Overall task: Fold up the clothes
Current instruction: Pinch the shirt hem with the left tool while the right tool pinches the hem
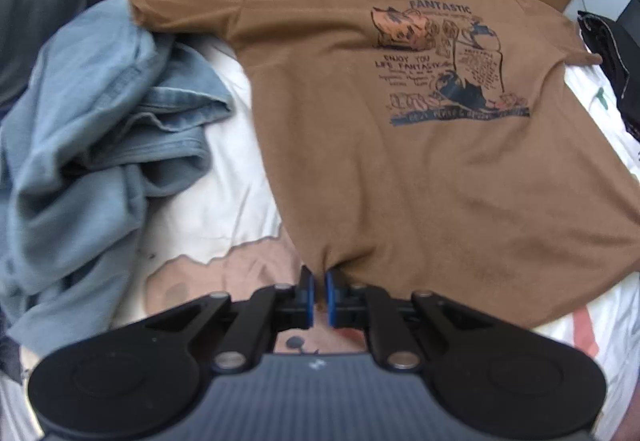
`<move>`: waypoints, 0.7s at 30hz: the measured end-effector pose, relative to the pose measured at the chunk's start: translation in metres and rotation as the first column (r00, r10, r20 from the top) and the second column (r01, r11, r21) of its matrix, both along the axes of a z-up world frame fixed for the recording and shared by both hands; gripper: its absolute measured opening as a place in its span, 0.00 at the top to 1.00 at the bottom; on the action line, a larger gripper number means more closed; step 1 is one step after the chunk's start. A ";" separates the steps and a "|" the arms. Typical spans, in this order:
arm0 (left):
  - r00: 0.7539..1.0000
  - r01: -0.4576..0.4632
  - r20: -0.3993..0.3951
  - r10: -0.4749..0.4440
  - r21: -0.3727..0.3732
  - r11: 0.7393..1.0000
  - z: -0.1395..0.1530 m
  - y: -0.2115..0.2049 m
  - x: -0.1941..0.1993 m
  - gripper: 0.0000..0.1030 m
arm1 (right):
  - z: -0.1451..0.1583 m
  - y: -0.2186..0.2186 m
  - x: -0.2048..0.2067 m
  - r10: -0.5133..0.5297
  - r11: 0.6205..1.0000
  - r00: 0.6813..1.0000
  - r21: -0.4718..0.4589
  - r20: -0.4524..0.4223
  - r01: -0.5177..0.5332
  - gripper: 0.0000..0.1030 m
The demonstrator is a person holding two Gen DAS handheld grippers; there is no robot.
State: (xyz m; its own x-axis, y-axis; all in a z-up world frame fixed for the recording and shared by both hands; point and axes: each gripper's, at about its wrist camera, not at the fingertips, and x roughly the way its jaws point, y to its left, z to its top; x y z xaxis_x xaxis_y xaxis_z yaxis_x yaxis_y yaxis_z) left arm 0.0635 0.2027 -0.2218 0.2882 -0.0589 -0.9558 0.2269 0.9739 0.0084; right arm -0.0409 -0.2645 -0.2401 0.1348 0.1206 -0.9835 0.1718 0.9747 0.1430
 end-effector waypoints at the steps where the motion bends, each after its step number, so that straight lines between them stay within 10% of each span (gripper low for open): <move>1: 1.000 0.004 -0.001 -0.004 0.011 1.000 0.003 0.000 0.001 0.94 | 0.001 0.000 -0.002 -0.006 1.000 1.000 0.004 -0.009 0.006 0.97; 12: 0.999 -0.003 -0.046 0.007 0.091 0.996 -0.002 0.007 0.015 0.94 | 0.004 0.001 -0.024 -0.015 0.999 0.999 -0.033 -0.038 0.013 0.97; 21: 0.998 -0.050 -0.037 0.051 0.035 0.998 -0.015 0.032 0.000 0.75 | -0.019 -0.008 -0.033 -0.065 0.998 0.998 -0.023 -0.003 0.065 0.96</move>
